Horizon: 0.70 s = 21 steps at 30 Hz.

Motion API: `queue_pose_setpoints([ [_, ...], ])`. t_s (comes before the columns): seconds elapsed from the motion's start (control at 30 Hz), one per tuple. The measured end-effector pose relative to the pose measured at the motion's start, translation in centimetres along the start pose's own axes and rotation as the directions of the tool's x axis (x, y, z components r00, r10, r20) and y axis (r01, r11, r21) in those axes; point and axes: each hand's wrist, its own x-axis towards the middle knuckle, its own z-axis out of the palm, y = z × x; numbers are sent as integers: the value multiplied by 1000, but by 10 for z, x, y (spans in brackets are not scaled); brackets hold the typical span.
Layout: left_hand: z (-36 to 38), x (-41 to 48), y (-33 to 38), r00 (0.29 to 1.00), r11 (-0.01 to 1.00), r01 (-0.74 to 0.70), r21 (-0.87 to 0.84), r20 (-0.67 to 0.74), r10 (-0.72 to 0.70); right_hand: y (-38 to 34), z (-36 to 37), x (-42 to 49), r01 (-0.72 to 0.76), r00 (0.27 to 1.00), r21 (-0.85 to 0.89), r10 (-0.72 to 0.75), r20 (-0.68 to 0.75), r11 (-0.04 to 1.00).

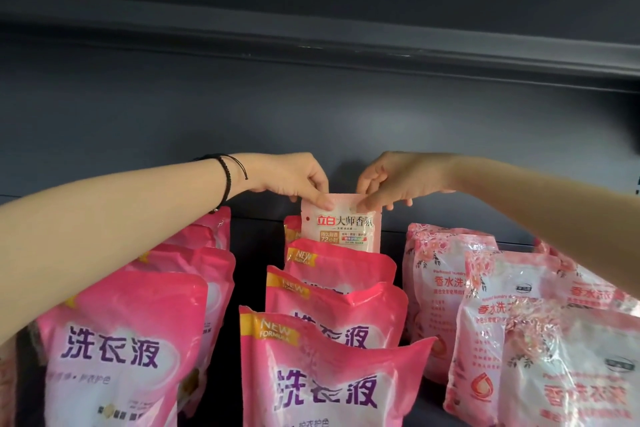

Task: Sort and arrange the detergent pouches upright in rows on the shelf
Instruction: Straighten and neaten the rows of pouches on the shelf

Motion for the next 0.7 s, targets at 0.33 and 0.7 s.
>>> queue_pose_setpoints([
  [0.33, 1, -4, -8, 991, 900, 61, -431, -79, -105, 11, -5, 14, -153, 988, 334, 152, 31, 930],
  [0.7, -24, -41, -8, 953, 835, -88, -543, -290, -88, -15, -22, 28, -28, 984, 645, 133, -115, 764],
])
